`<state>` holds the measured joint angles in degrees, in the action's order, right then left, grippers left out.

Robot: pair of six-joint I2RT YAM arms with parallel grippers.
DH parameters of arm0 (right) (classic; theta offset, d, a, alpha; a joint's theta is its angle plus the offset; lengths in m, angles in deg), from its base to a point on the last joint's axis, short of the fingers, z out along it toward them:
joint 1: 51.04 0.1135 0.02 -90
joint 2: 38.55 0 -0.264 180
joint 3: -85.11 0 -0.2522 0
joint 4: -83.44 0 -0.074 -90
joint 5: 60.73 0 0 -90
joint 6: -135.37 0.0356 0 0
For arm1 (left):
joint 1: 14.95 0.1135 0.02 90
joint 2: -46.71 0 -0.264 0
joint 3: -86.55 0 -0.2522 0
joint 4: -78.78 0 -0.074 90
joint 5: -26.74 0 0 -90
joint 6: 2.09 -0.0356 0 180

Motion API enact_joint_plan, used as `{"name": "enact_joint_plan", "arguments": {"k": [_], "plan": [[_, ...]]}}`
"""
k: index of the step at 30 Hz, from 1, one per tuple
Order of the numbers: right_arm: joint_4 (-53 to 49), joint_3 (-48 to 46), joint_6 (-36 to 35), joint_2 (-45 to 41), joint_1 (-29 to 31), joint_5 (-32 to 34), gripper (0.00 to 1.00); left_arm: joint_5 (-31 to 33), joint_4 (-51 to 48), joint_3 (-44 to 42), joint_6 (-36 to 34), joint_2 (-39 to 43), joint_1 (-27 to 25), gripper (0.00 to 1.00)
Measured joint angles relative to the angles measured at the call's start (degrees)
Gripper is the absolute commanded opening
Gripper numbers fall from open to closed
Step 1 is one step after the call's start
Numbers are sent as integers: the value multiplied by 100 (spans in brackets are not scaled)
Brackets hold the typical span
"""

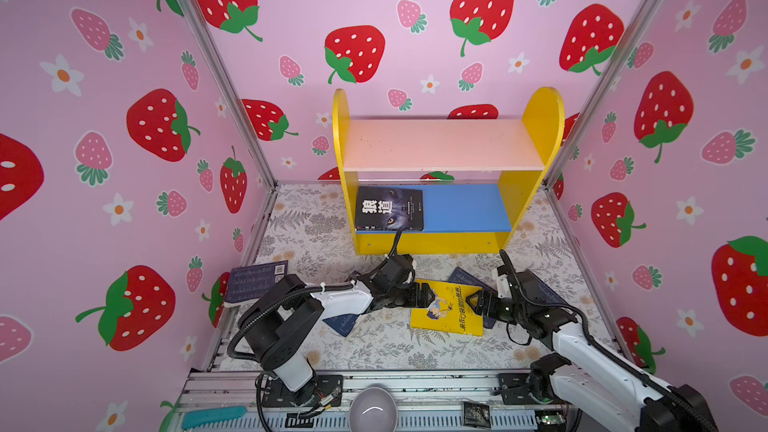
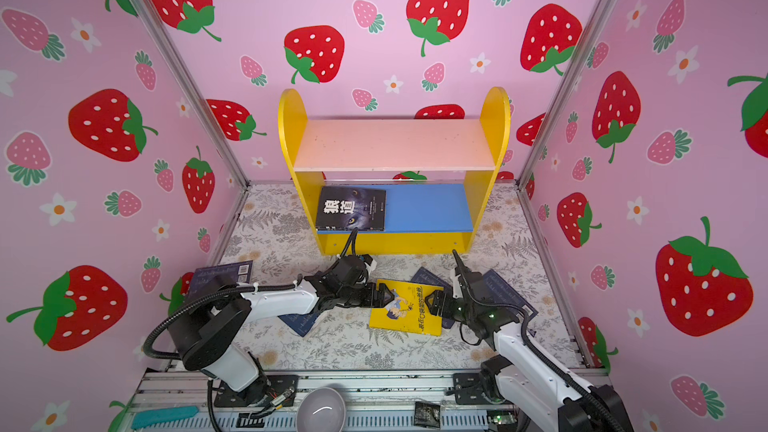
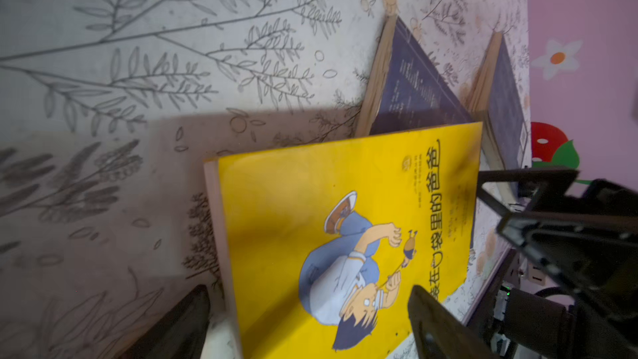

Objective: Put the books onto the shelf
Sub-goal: 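Grip the yellow cartoon book with both grippers and tip it upright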

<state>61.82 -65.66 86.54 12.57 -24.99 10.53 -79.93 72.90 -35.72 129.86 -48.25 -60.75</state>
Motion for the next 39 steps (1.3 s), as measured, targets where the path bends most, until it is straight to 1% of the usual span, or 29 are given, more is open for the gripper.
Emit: {"name": "enact_joint_plan", "arguments": {"k": [1, 5, 9, 10, 12, 15, 20, 26, 29, 34, 39], "plan": [[225, -96, 46, -13, -44, -140, 80, -22, 59, 31, 24, -46, 0, 91], [876, -424, 216, -15, -310, -608, 67, -24, 120, 87, 61, -118, 39, 90], [918, -573, 330, -254, -485, -866, 53, 7, 118, 162, 85, -190, 79, 90], [892, -575, 348, -385, -522, -938, 46, 22, 118, 177, 94, -201, 87, 90], [918, -566, 413, -651, -586, -1064, 38, 35, 116, 184, 103, -205, 103, 90], [1023, -514, 479, -990, -634, -1309, 21, 52, 111, 184, 118, -205, 103, 89], [1169, -398, 555, -1025, -684, -1491, 1, 125, 109, 186, 142, -199, 136, 89], [1152, -317, 546, -857, -682, -1585, 0, 114, -31, 118, 146, -2, 229, 90], [1095, -173, 551, -852, -682, -1644, 0, 63, -63, -35, 146, 396, 363, 91], [997, 282, 658, -822, -717, -1766, 0, -129, -70, -232, 114, 1333, 728, 94], [898, 1005, 708, -723, -905, -2061, 0, -656, 85, -428, 20, 1891, 1025, 97]]}}
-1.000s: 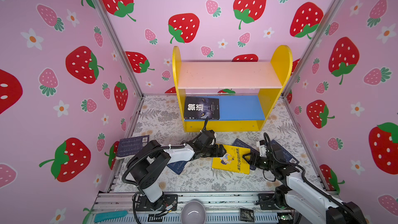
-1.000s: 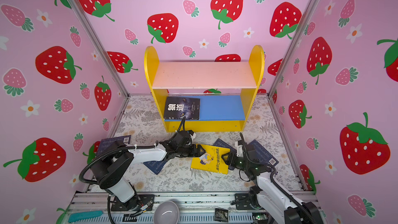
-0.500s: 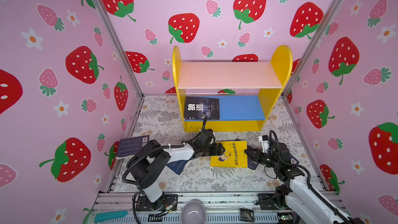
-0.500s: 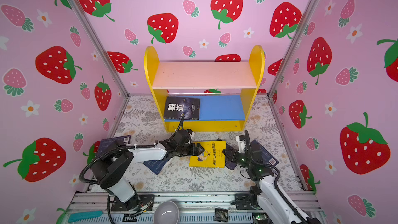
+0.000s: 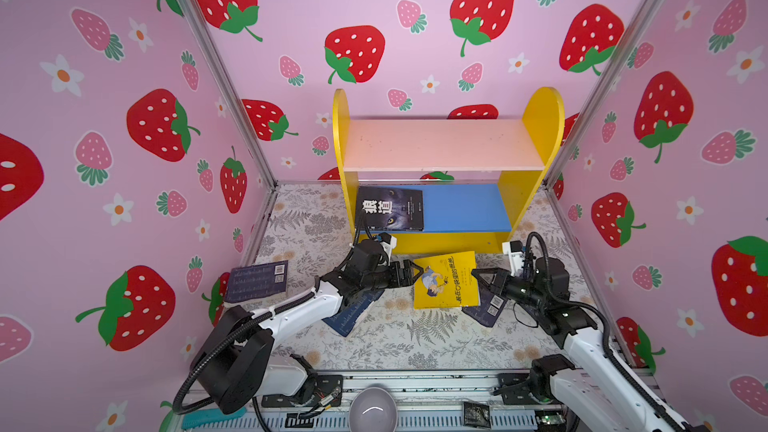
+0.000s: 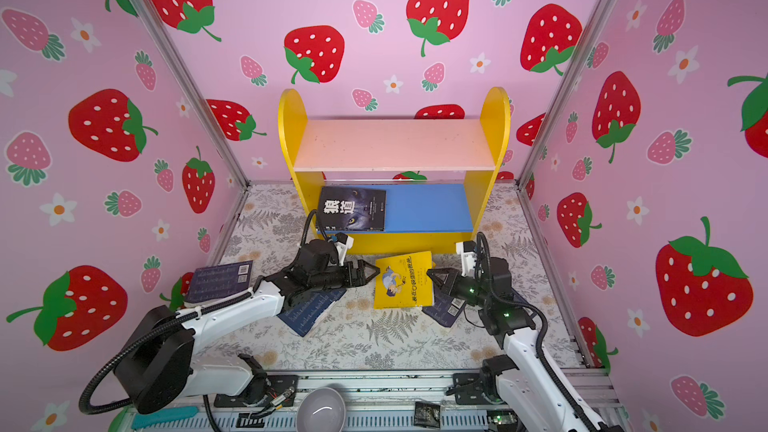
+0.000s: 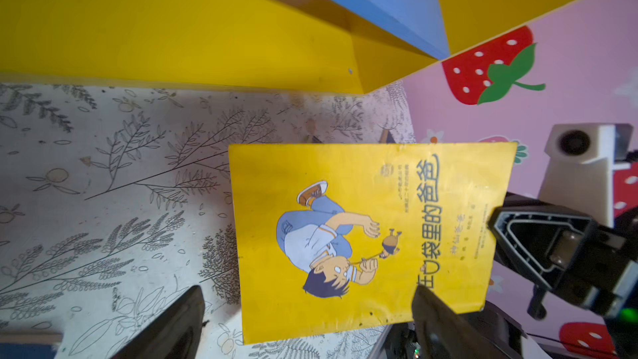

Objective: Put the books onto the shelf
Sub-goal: 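Grip the yellow cartoon book with both grippers and tip it upright, then carry the upright yellow book with both grippers toward the blue shelf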

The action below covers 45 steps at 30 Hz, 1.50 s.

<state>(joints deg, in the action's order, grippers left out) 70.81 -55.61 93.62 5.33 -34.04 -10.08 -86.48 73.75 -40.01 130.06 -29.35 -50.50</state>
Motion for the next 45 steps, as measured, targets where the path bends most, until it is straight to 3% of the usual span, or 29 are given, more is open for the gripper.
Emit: {"name": "enact_joint_plan", "arguments": {"k": [15, 20, 26, 35, 36, 38, 39, 41, 45], "plan": [[-15, 1257, 240, 330, -302, -1130, 0, -1567, 1541, -452, 245, 103, 463, 98], [297, 1340, 509, 365, -376, -1449, 0, -1969, 2299, -450, 531, -35, 542, 91], [776, 1340, 782, 531, -446, -1635, 0, -2151, 2922, -452, 977, -20, 595, 61], [2013, 881, 1163, 894, -533, -1679, 0, -2079, 2688, -448, 1025, 791, 667, 16], [2218, 774, 1255, 979, -533, -1672, 12, -2074, 2658, -446, 997, 841, 669, 11], [2441, 597, 1344, 1095, -533, -1661, 55, -2063, 2413, -422, 925, 935, 682, 7], [2472, 544, 1357, 1117, -533, -1628, 69, -2052, 2267, -404, 890, 979, 702, 4], [2544, 505, 1316, 1123, -533, -1620, 78, -2050, 1821, -306, 807, 1080, 765, 0], [2857, 420, 1224, 1132, -533, -1755, 83, -2094, 964, 114, 660, 1193, 1130, 0]]}}
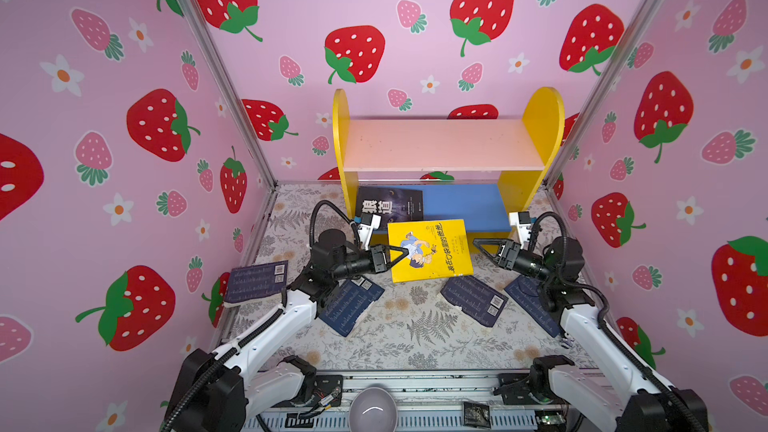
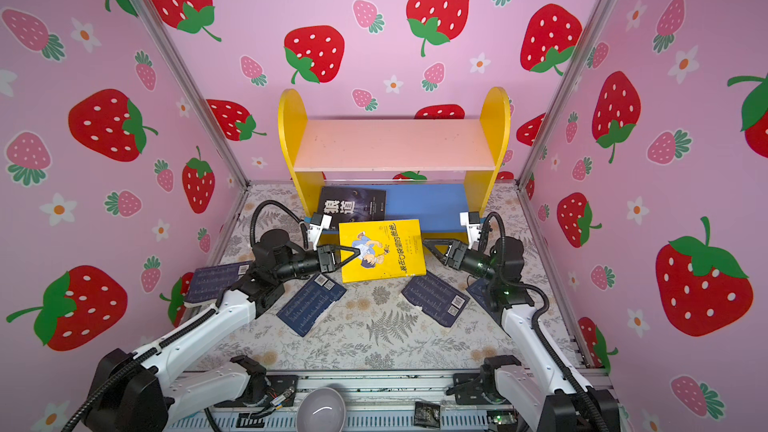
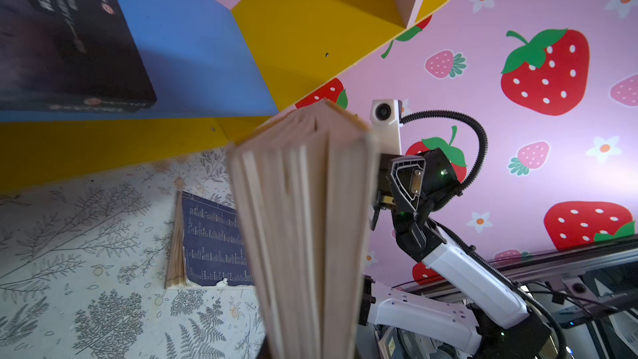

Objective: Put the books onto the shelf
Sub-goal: 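Carry the upright yellow book with both grippers toward the blue shelf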

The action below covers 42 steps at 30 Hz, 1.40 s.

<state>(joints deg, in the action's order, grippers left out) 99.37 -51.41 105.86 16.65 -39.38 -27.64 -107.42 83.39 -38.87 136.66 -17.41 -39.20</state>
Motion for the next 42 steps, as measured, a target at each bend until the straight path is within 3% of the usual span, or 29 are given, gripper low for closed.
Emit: {"name": "enact_joint_plan", "arguments": {"k": [6, 13, 18, 26, 31, 35, 36, 40, 42], "plan": [[483, -461, 160, 199, 9, -332, 85, -188, -503, 603, -127, -9, 376, 0], [1239, -573, 476, 503, 111, -492, 76, -540, -844, 855, -319, -85, 378, 0], [1823, -538, 721, 911, 415, -581, 64, -649, -968, 907, -407, -197, 378, 0], [2691, -498, 1244, 1274, 870, -664, 30, -686, -968, 1104, -533, -269, 378, 0], [2824, -511, 1305, 1263, 870, -654, 30, -708, -968, 1152, -573, -389, 380, 0], [2857, -551, 1338, 1266, 870, -623, 18, -730, -988, 1152, -673, -409, 385, 0], [2874, -551, 1351, 1268, 870, -616, 15, -728, -997, 1152, -708, -409, 391, 4], [2964, -551, 1360, 1335, 870, -619, 9, -684, -1117, 1156, -857, -407, 411, 51], [2979, -551, 1346, 1445, 872, -568, 6, -564, -1353, 1215, -938, -382, 411, 62]]}}
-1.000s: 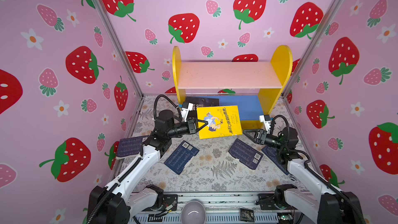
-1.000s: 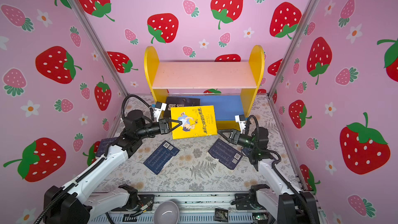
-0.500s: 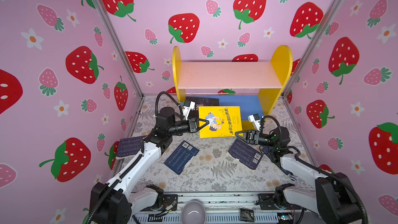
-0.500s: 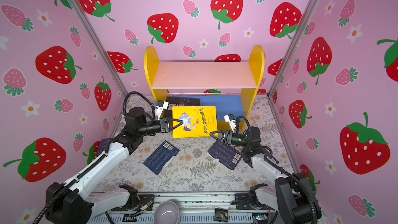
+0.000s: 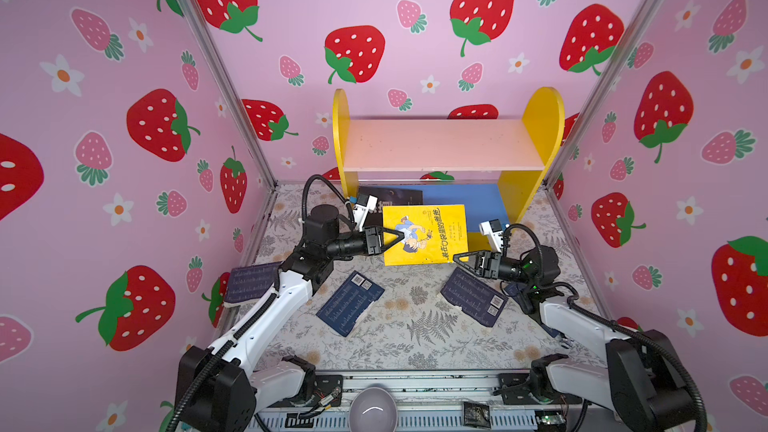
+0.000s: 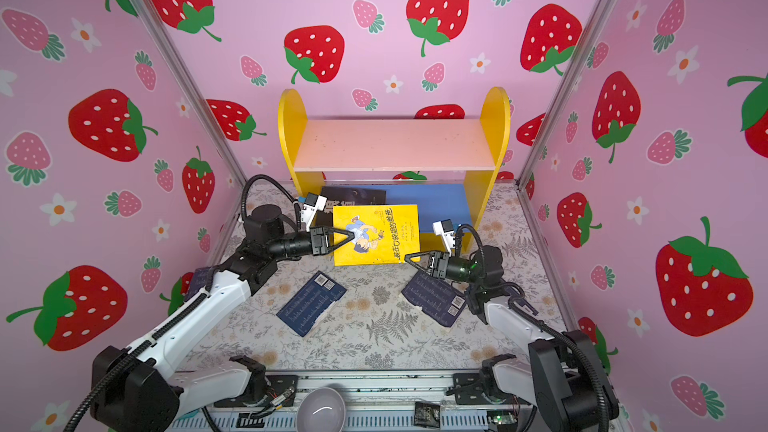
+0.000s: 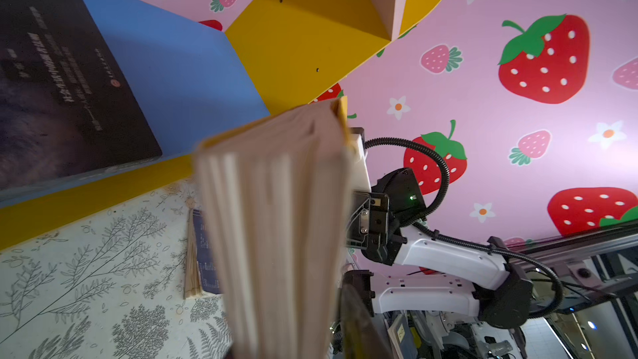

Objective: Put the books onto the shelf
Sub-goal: 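Carry the upright yellow book with both grippers toward the blue shelf, then open and withdraw the left gripper while the right gripper pushes the book shelfward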

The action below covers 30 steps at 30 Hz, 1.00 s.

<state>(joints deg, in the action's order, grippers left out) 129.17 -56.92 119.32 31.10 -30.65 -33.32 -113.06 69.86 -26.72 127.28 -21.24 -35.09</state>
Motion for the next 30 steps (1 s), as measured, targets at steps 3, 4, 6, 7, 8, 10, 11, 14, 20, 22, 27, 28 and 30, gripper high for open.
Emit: {"name": "enact_joint_plan", "arguments": {"k": [3, 4, 6, 7, 8, 10, 11, 14, 20, 22, 27, 28, 30], "plan": [[33, 0, 46, 199, 0, 111, 2, 420, -549, 87, -254, 186, -11, 73], [55, 0, 61, 260, 0, 162, 1, 625, -761, 122, -337, 275, -11, 75], [70, 13, 94, 389, -2, 326, 0, 1266, -1344, 247, -581, 590, -11, 84], [63, 42, 103, 459, -2, 450, 0, 1572, -1582, 308, -684, 761, -11, 87], [46, 109, 118, 555, -2, 588, 0, 1917, -1827, 376, -796, 964, -11, 88], [0, 280, 164, 763, -2, 815, 0, 2485, -2164, 463, -953, 1298, -11, 90], [-55, 385, 195, 883, -2, 916, 0, 2798, -2334, 487, -1014, 1502, -11, 91], [-197, 876, 140, 1193, 50, 1158, 0, 3709, -2761, 492, -1139, 2105, -11, 94], [-702, 1827, -225, 1530, 466, 1488, 0, 4909, -3195, 247, -1154, 3093, -11, 97], [-763, 2105, -332, 1718, 592, 1517, 0, 5121, -3265, 146, -1152, 3311, -11, 97], [-1123, 2841, -695, 2367, 898, 1690, 0, 5351, -3410, -2, -1115, 3456, -11, 97], [-1209, 2992, -780, 2514, 951, 1718, 0, 5375, -3456, -15, -1108, 3453, -11, 97], [-1379, 3270, -885, 2804, 1034, 1725, 0, 5388, -3508, -50, -1099, 3475, -11, 97]]}}
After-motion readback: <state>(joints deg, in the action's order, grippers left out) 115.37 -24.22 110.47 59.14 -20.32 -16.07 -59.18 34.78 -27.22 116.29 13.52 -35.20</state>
